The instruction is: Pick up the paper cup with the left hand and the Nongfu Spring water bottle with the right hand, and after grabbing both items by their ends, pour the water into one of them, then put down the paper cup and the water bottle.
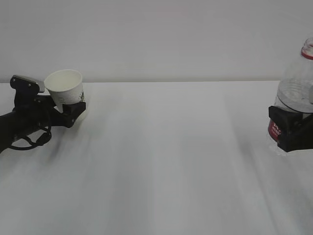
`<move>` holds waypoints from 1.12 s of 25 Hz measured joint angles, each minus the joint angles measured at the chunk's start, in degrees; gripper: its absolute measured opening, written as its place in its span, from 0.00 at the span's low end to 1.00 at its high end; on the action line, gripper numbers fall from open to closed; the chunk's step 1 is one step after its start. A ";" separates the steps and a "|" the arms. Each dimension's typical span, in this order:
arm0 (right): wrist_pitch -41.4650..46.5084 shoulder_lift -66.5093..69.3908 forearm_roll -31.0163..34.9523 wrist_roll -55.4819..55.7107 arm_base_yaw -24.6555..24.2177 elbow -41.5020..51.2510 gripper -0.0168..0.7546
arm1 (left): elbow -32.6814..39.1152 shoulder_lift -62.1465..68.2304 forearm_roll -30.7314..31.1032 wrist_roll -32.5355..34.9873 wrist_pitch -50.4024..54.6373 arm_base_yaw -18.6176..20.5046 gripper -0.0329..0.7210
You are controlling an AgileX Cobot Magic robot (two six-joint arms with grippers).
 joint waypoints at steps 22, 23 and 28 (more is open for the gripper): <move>2.37 0.00 0.00 0.00 0.00 0.00 0.64 | 6.42 -3.96 3.39 -0.46 -3.08 0.00 0.75; 2.37 0.00 0.00 0.00 0.00 0.00 0.64 | 7.14 -4.46 3.39 -0.46 -3.22 0.00 0.75; 2.37 0.00 0.00 0.00 0.00 0.00 0.64 | 11.67 -7.76 3.48 -1.80 -4.17 0.00 0.75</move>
